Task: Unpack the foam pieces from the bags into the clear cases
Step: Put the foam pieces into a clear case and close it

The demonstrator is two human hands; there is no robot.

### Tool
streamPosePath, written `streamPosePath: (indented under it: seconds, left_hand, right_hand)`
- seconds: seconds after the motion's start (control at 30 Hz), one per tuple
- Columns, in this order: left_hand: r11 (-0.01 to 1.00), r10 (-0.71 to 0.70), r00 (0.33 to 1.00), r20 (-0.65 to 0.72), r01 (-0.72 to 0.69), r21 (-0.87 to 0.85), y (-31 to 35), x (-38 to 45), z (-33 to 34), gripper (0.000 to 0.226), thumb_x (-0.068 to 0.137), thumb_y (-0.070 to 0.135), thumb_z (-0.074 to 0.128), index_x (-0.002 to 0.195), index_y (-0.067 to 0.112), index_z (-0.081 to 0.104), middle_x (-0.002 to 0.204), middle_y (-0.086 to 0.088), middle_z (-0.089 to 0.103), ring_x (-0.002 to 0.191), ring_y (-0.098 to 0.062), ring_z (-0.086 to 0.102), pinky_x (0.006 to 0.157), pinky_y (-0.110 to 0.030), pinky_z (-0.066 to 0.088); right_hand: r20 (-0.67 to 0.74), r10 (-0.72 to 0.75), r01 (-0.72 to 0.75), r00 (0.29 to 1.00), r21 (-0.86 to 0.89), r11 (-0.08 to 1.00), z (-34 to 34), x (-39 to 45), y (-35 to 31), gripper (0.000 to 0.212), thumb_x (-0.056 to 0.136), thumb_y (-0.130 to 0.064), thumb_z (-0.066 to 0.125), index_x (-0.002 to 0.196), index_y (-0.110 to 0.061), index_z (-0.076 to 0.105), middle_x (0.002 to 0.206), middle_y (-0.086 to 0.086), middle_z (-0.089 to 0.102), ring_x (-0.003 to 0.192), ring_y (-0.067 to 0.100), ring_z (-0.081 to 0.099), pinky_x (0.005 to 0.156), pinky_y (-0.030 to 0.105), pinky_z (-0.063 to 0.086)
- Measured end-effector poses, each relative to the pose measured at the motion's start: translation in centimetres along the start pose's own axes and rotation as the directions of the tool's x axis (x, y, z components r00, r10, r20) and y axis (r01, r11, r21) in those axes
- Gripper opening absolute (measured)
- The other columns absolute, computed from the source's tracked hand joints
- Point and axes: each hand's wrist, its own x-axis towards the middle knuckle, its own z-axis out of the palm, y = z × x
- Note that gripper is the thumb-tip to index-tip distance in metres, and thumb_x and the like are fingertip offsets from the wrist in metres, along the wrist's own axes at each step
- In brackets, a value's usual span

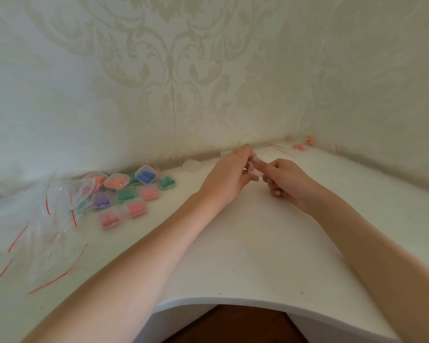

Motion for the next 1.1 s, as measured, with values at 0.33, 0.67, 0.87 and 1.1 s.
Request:
streamPosePath:
  seconds: [0.33, 0.67, 0.87, 1.1]
  left_hand:
    - [0.905, -0.140, 0.990, 0.031, 0.141, -0.402, 0.9, -0.1, 0.0, 0.034, 0.076, 0.000, 0.072, 0.098, 0.009, 0.048, 0.096, -0.009, 0.068, 0.097, -0.015, 0.065, 0.084, -0.028, 0.054]
    - [0.918, -0.182, 0.983, 0.016, 0.176, -0.356, 1.0, 0.1, 0.2, 0.033, 0.077, 0.010, 0.075, 0.097, 0.009, 0.049, 0.088, -0.009, 0.071, 0.086, -0.020, 0.068, 0.079, -0.032, 0.053]
    - [0.484, -0.494, 0.834, 0.245, 0.498, -0.719, 0.0, 0.5, -0.9, 0.033, 0.083, 0.027, 0.071, 0.106, 0.009, 0.056, 0.095, -0.007, 0.070, 0.087, -0.015, 0.070, 0.075, -0.026, 0.055]
    - [0.592, -0.507, 0.841, 0.188, 0.498, -0.634, -0.2, 0.2, -0.5, 0.031, 0.076, 0.022, 0.078, 0.098, 0.008, 0.063, 0.082, -0.006, 0.067, 0.075, -0.013, 0.067, 0.078, -0.026, 0.057]
  right_hand:
    - [0.163, 0.048, -0.078, 0.985, 0.183, 0.980, -0.6, 0.1, -0.1, 0.033, 0.092, -0.041, 0.055, 0.077, -0.012, 0.050, 0.058, -0.003, 0.039, 0.045, 0.007, 0.028, 0.049, 0.023, 0.027]
    - [0.093, 0.041, -0.055, 0.995, 0.152, 0.987, 0.0, -0.3, -0.5, 0.037, 0.092, -0.042, 0.055, 0.068, -0.015, 0.049, 0.060, -0.001, 0.034, 0.044, 0.007, 0.028, 0.049, 0.024, 0.025]
    - [-0.045, -0.244, 0.232, 0.969, -0.185, 0.955, -0.1, -0.2, 0.4, 0.025, 0.095, -0.035, 0.051, 0.119, -0.026, 0.050, 0.063, -0.001, 0.043, 0.055, 0.008, 0.039, 0.058, 0.021, 0.037]
    - [0.077, -0.483, 0.461, 0.872, -0.458, 0.760, 0.5, -0.4, 1.0, 0.034, 0.089, -0.023, 0.062, 0.122, -0.032, 0.056, 0.061, -0.005, 0.040, 0.056, 0.004, 0.040, 0.058, 0.012, 0.035]
